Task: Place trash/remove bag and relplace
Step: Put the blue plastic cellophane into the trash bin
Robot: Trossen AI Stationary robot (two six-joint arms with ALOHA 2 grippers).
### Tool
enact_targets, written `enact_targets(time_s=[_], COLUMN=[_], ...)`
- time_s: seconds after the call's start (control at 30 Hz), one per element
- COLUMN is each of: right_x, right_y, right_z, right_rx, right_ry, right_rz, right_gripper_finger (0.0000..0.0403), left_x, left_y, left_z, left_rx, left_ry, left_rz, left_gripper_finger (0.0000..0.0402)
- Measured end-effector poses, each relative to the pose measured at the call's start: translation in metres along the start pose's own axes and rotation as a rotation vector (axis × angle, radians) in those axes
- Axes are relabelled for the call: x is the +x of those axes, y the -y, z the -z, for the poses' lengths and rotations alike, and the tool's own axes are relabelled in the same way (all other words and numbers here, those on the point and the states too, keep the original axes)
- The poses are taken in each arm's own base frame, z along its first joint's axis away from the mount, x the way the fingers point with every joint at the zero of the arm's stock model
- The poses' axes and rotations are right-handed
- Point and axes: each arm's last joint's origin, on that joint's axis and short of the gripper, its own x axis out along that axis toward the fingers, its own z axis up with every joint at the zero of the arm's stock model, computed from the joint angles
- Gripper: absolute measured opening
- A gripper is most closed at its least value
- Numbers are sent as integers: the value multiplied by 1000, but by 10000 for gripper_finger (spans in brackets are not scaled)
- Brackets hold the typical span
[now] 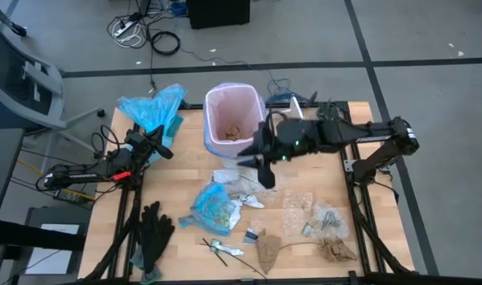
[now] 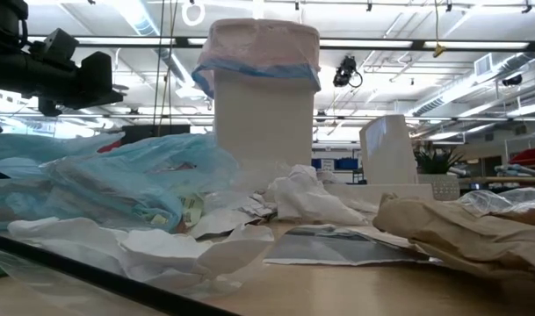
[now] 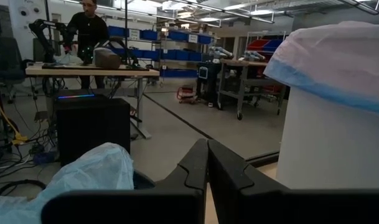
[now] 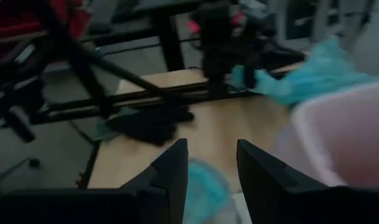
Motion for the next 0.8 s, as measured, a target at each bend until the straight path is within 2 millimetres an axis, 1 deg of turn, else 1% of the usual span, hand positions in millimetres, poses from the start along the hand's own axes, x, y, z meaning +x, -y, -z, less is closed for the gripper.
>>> enact_targets(time_s=[0.1,0.17,0.27,0.5,0.7,0.8], right_x=[11,22,46,114,155,174], right_y=[-12,-16,-20,-23,-25,-25], right_z=[6,13,26,58,70,83], right_rx=[-34,-43,-53,-56,-115,-147], right_ry=[-14,-43,-89,-137,-169,-211], right_rz=[-20,-10,-4,-36,-53,-49], right_gripper_finger=[131,140,159,218,262,275], left_x=[0,0,0,0,0,0], left_y=[0,0,0,0,0,0], left_z=[0,0,0,0,0,0], left_rx=[0,-2,-1,0,-1,0], left_ry=[0,1,0,0,1,0], left_rz=[-1,0,0,0,0,0], left_gripper_finger=[21,21,21,21,21,21])
